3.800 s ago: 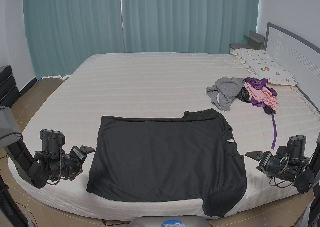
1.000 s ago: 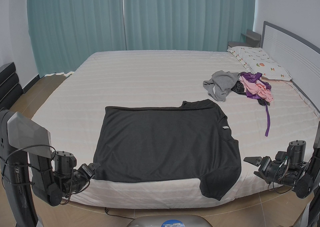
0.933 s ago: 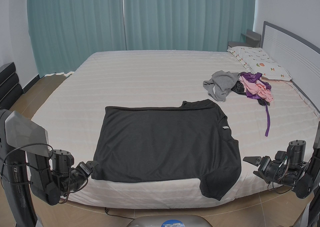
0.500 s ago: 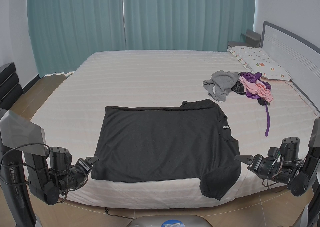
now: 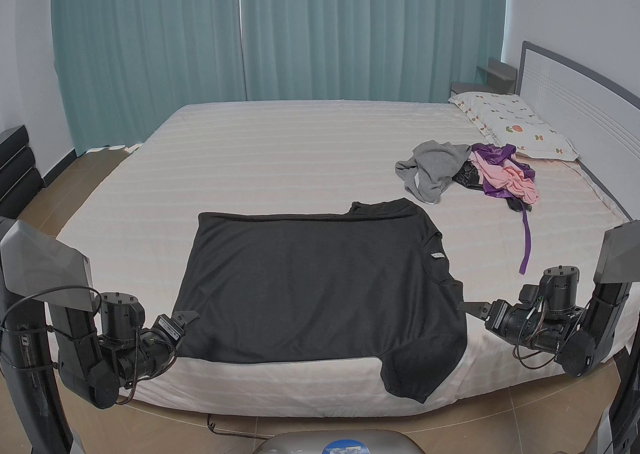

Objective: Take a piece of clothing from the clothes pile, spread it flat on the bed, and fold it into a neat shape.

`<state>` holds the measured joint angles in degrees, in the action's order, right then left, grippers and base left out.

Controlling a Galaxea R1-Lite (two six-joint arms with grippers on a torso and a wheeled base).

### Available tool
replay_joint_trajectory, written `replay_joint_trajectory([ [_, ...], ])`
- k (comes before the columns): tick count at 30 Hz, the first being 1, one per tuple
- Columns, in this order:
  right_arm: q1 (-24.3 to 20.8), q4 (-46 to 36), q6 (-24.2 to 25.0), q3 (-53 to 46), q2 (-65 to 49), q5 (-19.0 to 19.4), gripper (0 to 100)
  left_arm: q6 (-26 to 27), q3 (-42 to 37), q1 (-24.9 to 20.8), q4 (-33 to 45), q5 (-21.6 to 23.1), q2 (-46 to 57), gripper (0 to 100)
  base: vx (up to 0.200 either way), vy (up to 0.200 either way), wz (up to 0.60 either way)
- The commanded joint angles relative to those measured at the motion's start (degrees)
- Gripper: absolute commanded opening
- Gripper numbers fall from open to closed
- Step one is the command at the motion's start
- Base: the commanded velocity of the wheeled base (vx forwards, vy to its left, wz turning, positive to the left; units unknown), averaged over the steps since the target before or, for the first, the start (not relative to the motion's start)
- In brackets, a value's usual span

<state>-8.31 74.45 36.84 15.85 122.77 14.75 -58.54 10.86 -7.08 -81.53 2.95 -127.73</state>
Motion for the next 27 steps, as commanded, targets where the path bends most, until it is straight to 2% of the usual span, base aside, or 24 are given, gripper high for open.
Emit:
replay_joint_trajectory([
  [1,1.02,2.63,-0.10,-1.43,5.02,0.10,100,0.00,0.92,0.40,-0.12,-0.14,-0.41,100,0.000,0.000,0.00],
  [7,0.40,3.07,0.95,0.24,7.66,0.54,100,0.09,1.09,3.66,-0.12,0.30,-0.59,100,0.000,0.000,0.00],
  [26,-0.83,3.60,2.01,6.30,14.16,0.02,100,0.27,1.88,3.66,-0.12,0.39,-1.38,100,0.000,0.000,0.00],
  [27,-0.83,3.86,2.01,6.12,14.16,-0.07,0,0.27,1.88,3.74,-0.12,0.39,-1.38,100,0.000,0.000,0.00],
])
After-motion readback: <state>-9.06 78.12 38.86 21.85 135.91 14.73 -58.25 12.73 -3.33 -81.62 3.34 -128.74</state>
